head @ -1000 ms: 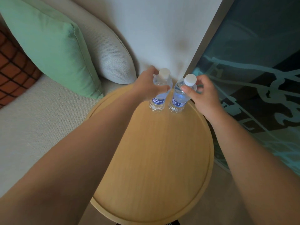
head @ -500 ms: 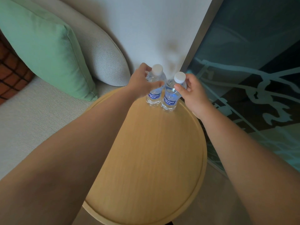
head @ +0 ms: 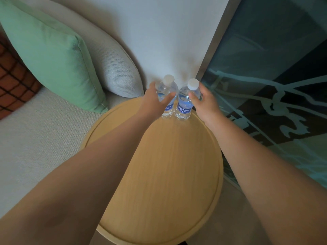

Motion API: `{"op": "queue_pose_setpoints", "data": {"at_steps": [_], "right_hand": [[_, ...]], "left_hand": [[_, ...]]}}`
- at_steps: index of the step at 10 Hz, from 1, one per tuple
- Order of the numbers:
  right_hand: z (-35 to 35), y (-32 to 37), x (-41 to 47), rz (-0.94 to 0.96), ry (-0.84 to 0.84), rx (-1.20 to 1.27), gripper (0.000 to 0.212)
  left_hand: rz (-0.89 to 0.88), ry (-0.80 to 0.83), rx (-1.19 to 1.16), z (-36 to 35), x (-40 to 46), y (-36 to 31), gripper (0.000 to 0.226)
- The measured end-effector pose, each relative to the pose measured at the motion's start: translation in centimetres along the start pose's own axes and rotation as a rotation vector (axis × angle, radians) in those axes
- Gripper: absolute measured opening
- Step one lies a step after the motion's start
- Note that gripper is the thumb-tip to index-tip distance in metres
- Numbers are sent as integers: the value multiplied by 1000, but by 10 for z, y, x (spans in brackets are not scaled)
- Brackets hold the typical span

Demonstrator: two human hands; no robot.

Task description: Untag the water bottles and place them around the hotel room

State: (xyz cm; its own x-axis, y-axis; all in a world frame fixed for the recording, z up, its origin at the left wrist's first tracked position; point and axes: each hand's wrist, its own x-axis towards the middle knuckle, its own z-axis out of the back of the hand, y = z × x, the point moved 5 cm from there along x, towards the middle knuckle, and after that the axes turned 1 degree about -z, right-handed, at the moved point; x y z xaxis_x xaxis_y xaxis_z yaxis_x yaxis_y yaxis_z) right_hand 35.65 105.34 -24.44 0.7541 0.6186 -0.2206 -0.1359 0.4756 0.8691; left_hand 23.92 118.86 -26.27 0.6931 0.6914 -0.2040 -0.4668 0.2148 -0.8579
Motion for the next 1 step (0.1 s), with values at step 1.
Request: {"op": "queue_pose_setpoints", "data": {"at_steps": [1], "right_hand": [[7, 3, -15, -63, -58, -45, 64]], "left_hand": [[4, -17, 80, 9, -21, -1, 85]]}}
